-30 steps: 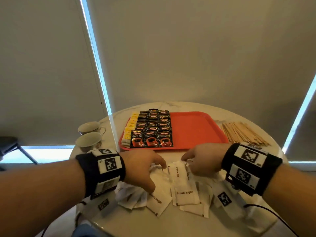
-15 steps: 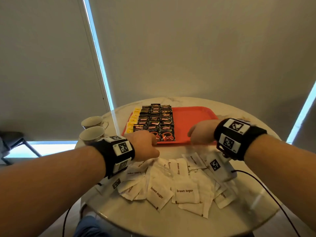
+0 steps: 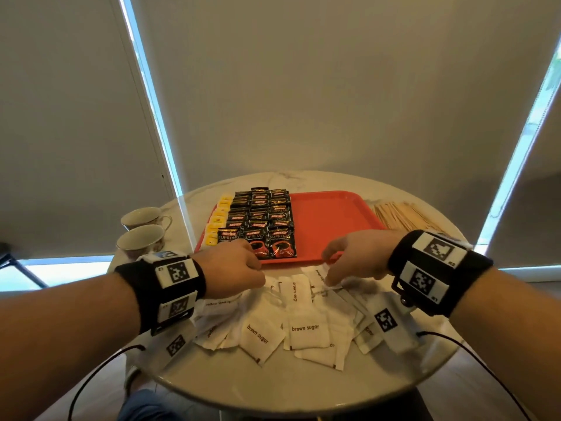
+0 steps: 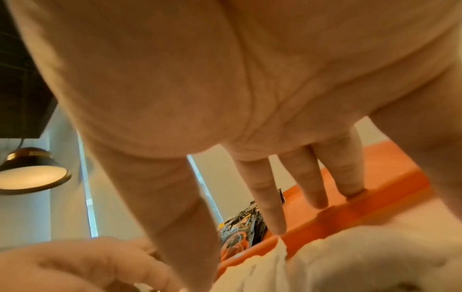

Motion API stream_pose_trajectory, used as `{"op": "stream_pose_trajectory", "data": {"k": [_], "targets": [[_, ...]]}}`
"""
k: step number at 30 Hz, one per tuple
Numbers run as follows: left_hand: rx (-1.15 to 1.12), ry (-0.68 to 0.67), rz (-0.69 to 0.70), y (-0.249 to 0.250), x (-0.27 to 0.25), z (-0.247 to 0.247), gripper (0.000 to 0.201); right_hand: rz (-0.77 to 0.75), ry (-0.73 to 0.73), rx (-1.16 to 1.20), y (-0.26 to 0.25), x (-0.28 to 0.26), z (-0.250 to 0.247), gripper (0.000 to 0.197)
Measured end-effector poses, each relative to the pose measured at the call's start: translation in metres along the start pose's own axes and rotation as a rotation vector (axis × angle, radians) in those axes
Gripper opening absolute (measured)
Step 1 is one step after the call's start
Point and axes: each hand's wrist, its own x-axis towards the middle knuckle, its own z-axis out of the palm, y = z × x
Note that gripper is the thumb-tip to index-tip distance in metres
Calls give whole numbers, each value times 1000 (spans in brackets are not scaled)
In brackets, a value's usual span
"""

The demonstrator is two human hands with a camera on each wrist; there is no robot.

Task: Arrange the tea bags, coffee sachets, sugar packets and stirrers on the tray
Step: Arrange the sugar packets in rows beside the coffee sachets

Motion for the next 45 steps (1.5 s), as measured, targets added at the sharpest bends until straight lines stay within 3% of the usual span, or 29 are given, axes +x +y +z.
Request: {"op": "stream_pose_trajectory", "data": {"k": [4,9,12,20,23,26,32,34,37,39,45], "targets": [[-35,44,53,1,-2,2,39,28,14,-34,3,-13,10,75],[-73,114,19,2,-5,5,49,64,-88,-121,-5,-31,20,105],[-90,196,33,6,-8,4,36,82,-70,-193,-10,-33,28,115],[-141,279,42,9,-19,0,38,14,-11,-241,-26,-29,35,72],[-199,288,42,8,-23,1,37,-6,-13,-184,-27,-28,35,66],[-247,306,71,9,-25,0,32,-13,33,-99,-22,-25,30,47],[-618,402,153,11,-20,-9,18,-92,115,145,-11,-24,1,25],[-819,382,192,15,-17,-12,23,-137,130,278,-10,-21,-9,25],[-1056,280,255,20,-9,-16,62,-225,75,451,-11,-14,-16,31],[-1102,172,281,24,-3,-17,75,-281,20,547,-12,-5,-15,36],[-1196,-92,297,29,8,-8,71,-386,23,842,-9,23,-7,30]]}}
